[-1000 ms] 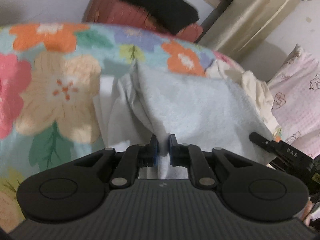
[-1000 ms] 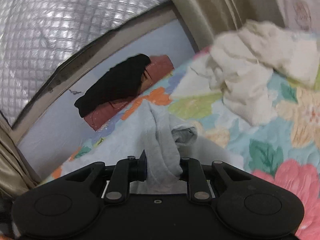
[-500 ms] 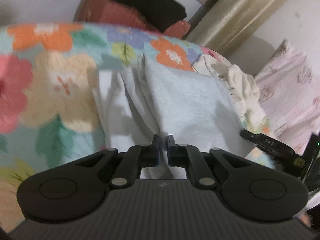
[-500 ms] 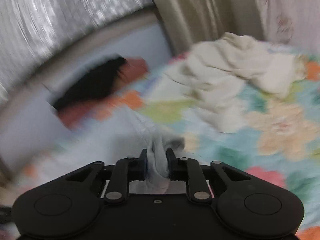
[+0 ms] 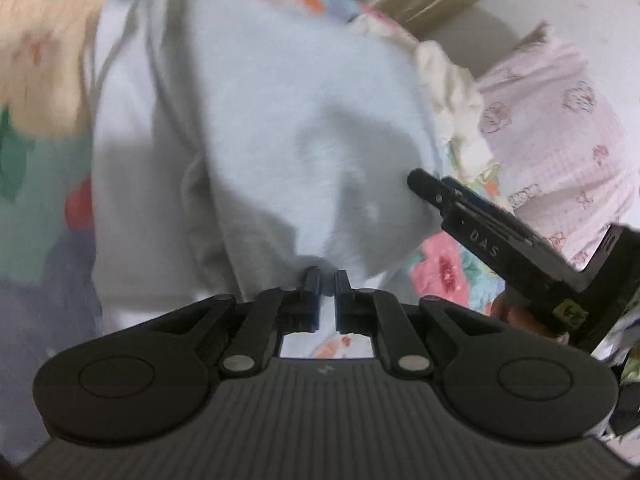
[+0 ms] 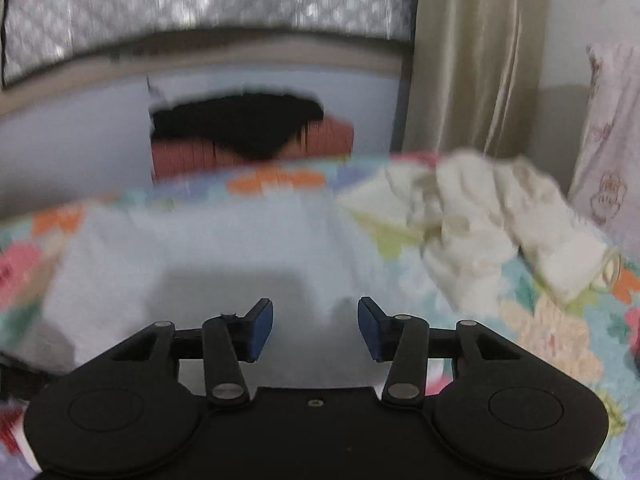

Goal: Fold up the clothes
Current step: 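Lower the sweatshirt onto the white garment and open both grippers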

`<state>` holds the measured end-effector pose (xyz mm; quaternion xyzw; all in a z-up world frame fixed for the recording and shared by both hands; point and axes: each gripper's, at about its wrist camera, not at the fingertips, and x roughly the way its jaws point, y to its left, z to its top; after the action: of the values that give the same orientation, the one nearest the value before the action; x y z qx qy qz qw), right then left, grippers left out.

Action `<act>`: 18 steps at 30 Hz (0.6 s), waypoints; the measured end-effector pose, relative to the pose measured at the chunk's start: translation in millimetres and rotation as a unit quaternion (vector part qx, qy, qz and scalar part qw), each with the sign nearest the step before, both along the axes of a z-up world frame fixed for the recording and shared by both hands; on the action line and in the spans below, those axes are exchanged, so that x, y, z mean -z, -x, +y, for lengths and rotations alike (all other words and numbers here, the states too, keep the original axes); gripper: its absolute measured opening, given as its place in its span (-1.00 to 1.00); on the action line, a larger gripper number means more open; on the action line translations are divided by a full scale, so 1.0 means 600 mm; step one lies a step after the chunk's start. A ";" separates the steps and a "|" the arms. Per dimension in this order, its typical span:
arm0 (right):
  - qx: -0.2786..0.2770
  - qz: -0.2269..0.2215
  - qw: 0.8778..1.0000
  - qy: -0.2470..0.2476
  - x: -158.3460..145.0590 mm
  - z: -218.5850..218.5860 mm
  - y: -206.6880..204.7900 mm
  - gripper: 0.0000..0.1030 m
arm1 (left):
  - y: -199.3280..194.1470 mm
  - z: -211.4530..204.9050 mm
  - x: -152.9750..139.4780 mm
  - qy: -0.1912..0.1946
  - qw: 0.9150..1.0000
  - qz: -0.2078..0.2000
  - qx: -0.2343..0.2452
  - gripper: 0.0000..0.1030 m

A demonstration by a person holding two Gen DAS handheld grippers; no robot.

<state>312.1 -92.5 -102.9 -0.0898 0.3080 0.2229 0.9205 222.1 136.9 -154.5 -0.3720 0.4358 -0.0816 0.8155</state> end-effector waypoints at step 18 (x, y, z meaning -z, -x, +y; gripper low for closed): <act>0.133 0.057 0.983 -0.117 -0.009 -0.077 0.150 0.53 | 0.072 -0.076 -0.088 -0.139 0.989 -0.038 0.019 0.63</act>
<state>222.4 -138.6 -97.2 0.0730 0.3406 0.1381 0.9271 179.0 91.4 -101.6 -0.2432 0.4185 -0.0499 0.8736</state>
